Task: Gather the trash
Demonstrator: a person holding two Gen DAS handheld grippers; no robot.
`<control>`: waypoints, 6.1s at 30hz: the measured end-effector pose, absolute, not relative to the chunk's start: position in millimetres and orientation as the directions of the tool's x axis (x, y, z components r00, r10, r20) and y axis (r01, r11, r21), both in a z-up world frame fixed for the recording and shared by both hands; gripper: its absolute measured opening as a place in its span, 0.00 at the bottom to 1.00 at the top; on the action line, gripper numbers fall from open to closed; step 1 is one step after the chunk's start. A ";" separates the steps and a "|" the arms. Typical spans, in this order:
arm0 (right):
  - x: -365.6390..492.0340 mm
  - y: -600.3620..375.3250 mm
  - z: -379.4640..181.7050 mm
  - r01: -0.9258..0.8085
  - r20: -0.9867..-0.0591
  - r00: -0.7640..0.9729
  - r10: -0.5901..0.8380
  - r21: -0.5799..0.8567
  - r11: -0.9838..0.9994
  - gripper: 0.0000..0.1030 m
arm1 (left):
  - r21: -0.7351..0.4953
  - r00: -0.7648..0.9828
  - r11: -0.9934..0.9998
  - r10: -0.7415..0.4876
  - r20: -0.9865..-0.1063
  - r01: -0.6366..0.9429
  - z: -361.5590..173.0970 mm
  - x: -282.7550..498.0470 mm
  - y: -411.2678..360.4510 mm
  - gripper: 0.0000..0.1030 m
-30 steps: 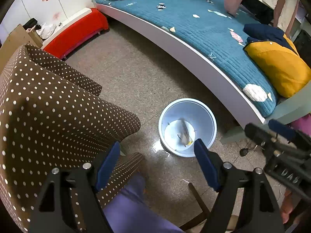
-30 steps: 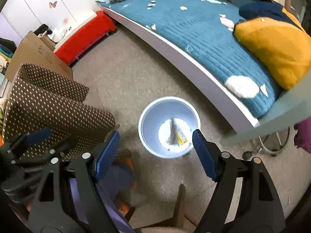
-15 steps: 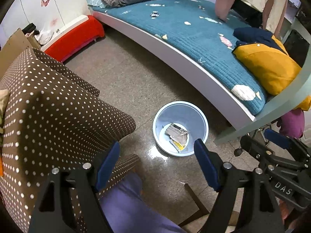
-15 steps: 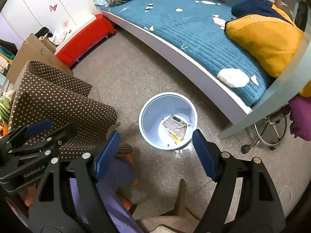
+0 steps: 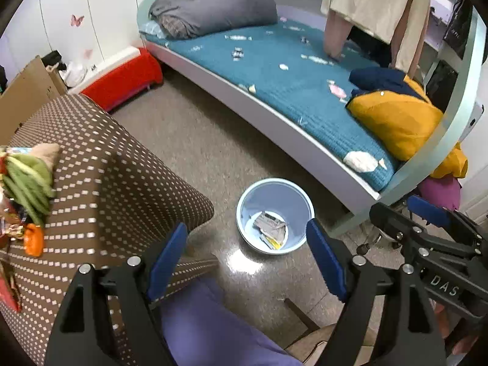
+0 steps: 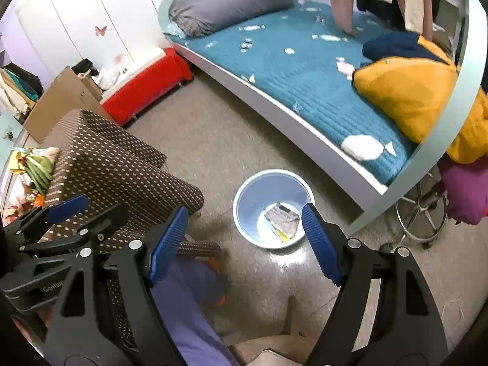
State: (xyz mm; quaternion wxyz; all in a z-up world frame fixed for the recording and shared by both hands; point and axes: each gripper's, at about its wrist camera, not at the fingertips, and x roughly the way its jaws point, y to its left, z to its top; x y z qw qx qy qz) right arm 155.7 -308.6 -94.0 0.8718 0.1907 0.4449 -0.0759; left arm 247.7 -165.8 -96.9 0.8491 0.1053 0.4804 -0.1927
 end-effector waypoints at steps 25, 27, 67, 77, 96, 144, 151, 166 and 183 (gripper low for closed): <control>166.6 -188.4 -24.5 0.001 -0.669 0.715 0.205 0.293 0.956 0.78 | -0.026 0.637 0.980 -0.149 -0.756 0.197 -32.7 217.1 -19.2 0.79; 170.0 -173.7 -23.3 -0.038 -0.663 0.710 0.237 0.299 0.953 0.78 | -0.028 0.640 0.984 -0.135 -0.757 0.175 -31.6 214.5 -5.0 0.79; 250.6 -23.7 -44.2 -0.256 -0.751 0.542 0.377 0.279 0.925 0.78 | -0.037 0.647 0.999 -0.023 -0.762 -0.008 -65.2 278.1 164.8 0.96; 249.1 -22.5 -50.4 -0.257 -0.758 0.526 0.385 0.290 0.922 0.78 | -0.037 0.613 0.999 -0.046 -0.789 0.027 -70.1 289.6 165.3 0.96; 261.3 -9.0 -60.8 -0.314 -0.762 0.564 0.318 0.158 0.936 0.29 | -0.087 0.654 0.996 -0.051 -0.755 -0.023 -57.3 242.5 179.7 0.86; 204.4 -116.5 -40.1 -0.172 -0.714 0.648 0.267 0.203 0.964 0.28 | -0.041 0.700 0.976 -0.183 -0.690 0.215 -21.7 215.0 58.9 0.86; 197.0 -158.5 -32.6 -0.087 -0.695 0.686 0.216 0.217 0.972 0.28 | -0.023 0.683 0.947 -0.247 -0.687 0.320 -18.3 220.7 12.9 0.86; 174.3 -242.7 -39.8 0.093 -0.711 0.698 0.092 0.218 0.972 0.29 | -0.009 0.588 0.855 -0.364 -0.722 0.518 -33.1 234.6 -92.9 0.86; 162.8 -332.3 -80.1 0.323 -0.788 0.615 -0.024 0.225 0.919 0.29 | -0.042 0.404 0.740 -0.413 -0.816 0.672 -83.7 256.9 -204.9 0.86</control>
